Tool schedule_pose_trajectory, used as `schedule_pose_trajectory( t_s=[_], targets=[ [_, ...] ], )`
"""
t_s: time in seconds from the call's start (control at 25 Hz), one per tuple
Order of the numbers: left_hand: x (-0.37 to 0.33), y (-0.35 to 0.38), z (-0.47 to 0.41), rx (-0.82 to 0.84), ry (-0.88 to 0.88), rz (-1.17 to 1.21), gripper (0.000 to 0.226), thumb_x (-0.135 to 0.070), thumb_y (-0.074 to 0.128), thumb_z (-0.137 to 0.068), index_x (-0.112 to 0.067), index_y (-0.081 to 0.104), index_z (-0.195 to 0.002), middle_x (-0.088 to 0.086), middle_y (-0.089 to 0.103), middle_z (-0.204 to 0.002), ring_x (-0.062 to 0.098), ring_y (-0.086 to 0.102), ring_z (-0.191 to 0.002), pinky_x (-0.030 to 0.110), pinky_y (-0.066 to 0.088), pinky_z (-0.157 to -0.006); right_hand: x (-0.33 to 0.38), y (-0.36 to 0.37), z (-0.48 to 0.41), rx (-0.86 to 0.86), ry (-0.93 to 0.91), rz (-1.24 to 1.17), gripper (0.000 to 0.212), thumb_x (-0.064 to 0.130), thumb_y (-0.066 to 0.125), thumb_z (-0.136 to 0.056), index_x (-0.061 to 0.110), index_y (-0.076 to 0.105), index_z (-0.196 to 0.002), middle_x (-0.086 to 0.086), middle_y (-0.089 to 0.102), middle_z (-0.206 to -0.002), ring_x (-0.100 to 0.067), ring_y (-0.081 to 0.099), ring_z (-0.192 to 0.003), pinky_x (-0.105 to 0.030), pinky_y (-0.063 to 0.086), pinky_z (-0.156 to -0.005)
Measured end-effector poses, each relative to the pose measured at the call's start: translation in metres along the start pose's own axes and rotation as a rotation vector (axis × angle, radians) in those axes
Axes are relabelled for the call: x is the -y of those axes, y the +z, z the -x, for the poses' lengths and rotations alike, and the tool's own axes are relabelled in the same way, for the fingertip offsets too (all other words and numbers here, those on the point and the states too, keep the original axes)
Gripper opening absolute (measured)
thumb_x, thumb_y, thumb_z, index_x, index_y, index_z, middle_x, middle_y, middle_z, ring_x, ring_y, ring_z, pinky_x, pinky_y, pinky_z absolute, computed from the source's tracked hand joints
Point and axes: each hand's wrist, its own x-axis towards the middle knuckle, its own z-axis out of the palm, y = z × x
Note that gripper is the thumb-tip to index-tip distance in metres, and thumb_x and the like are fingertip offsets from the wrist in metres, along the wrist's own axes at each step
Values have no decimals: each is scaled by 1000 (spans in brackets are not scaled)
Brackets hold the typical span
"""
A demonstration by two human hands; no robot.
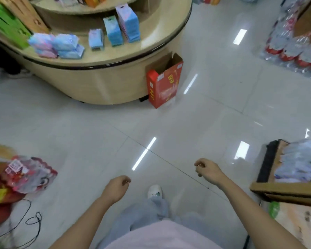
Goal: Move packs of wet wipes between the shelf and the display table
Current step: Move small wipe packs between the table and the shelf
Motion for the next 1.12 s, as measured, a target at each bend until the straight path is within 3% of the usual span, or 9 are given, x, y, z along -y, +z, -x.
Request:
schedule_pose_trajectory(
  t_s=[0.24, 0.36, 0.52, 0.76, 0.88, 1.0, 1.12],
  targets=[
    [-76, -110, -91, -83, 125, 130, 20, -17, 50, -94, -22, 65, -106, 3, 68, -101, 22, 64, -95, 31, 50, -82, 45, -21, -64, -11, 147, -46, 17, 7, 49, -89, 9, 60, -102, -5, 61, -86, -16, 62, -71, -22, 44, -59],
    [-105, -151, -139, -114, 114, 262, 17, -17, 51, -94, -24, 64, -104, 4, 67, -100, 22, 63, -95, 24, 49, -74, 64, -38, -111, 23, 215, -26, 17, 5, 49, -88, 7, 61, -102, -8, 62, -90, -16, 61, -69, -23, 44, -60],
    [-118, -198, -205, -154, 28, 326, 16, -14, 52, -94, -24, 63, -101, 5, 67, -100, 23, 63, -94, 26, 48, -79, 126, -69, -199, 61, 206, 13, 15, 2, 48, -87, 9, 60, -92, -11, 63, -89, -17, 60, -66, -25, 44, -61],
    [-98, -252, -253, -142, -221, 335, 16, -12, 52, -94, -26, 59, -96, -1, 64, -103, 15, 58, -95, 21, 40, -82, 305, -124, -336, 155, -62, 214, 17, 5, 47, -89, 8, 60, -99, -12, 65, -92, -24, 62, -78, -25, 42, -59],
    [-88, -280, -281, -134, -315, 375, 17, -12, 52, -93, -22, 62, -102, 2, 64, -107, 18, 60, -99, 24, 43, -84, 399, -135, -392, 123, -223, 235, 17, 10, 49, -91, 9, 60, -104, -9, 63, -97, -25, 62, -90, -30, 48, -71],
    [-83, -314, -318, -173, -342, 415, 17, -11, 53, -93, -16, 64, -106, 5, 66, -105, 20, 61, -96, 24, 43, -81, 468, -132, -438, 95, -311, 168, 15, 11, 53, -91, 13, 61, -104, -1, 61, -95, -17, 59, -87, -24, 48, -69],
    [-83, -367, -370, -187, -291, 413, 15, -13, 53, -94, -18, 63, -104, 5, 67, -105, 19, 61, -94, 22, 41, -78, 509, -123, -477, 96, -274, 126, 16, 9, 55, -89, 13, 63, -103, -3, 63, -95, -13, 57, -80, -16, 44, -62]
  ],
)
